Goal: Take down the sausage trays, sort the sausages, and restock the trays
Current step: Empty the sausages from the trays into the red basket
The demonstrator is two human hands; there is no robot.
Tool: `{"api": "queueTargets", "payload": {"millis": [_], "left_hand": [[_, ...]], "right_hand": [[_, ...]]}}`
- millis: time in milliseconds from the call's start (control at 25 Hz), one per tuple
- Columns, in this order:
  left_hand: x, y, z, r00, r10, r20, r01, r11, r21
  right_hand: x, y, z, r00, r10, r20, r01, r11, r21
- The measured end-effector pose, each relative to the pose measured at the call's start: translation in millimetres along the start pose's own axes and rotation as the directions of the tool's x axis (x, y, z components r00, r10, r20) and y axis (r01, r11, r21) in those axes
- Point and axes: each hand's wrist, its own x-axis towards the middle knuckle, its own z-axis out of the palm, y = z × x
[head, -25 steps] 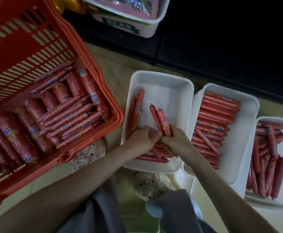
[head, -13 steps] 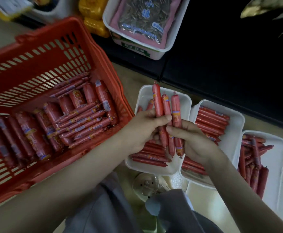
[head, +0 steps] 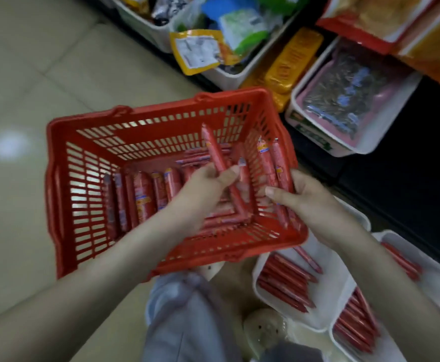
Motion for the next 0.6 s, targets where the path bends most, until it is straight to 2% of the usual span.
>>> {"api": "queueTargets", "payload": {"millis": [80,120,160,240,360,400,480,600], "left_hand": [[22.9,-4.9,-55.8,0.974,0.119,-0.194,-0.058,0.953,0.296],[33.6,-9.1,-82.0,0.954,0.174,-0.246,-0.036,0.876,0.481],[43.6,-15.3,-104.3,0.945,0.191,-0.266,0.013,0.789,0.615],[64.4,-33.0,-135.7,0.955,0.148,-0.258,0.097,0.665,0.741],[102.0,-67.3,-151.6,0.971,0.151,-0.185,0.081,0.52,0.85],[114.3,-78.2,-151.1,0.978,0.158,-0.135,0.043,0.48,0.876],[136.6,-95.8,-145.8,0.987,0.149,-0.06,-0.006,0.407,0.914],[155.0,-104.7,-125.8,0.979,0.203,0.034,-0.098,0.317,0.943]], "right_hand": [[36.7,-3.0,24.5,0.996,-0.087,0.023,0.09,0.937,-0.339],[57.6,0.8,38.0,0.99,-0.117,0.08,0.142,0.848,-0.511],[80.2,9.8,51.3,0.981,-0.131,0.14,0.191,0.733,-0.653],[125.4,37.2,74.8,0.967,-0.131,0.218,0.254,0.483,-0.838],[174.1,80.4,90.7,0.971,-0.005,0.237,0.237,0.067,-0.969],[183.1,91.2,90.2,0.971,0.063,0.232,0.232,0.008,-0.973],[188.7,104.8,88.0,0.966,0.177,0.189,0.191,0.007,-0.982],[182.4,111.5,80.6,0.961,0.214,0.177,0.188,-0.035,-0.981]]}}
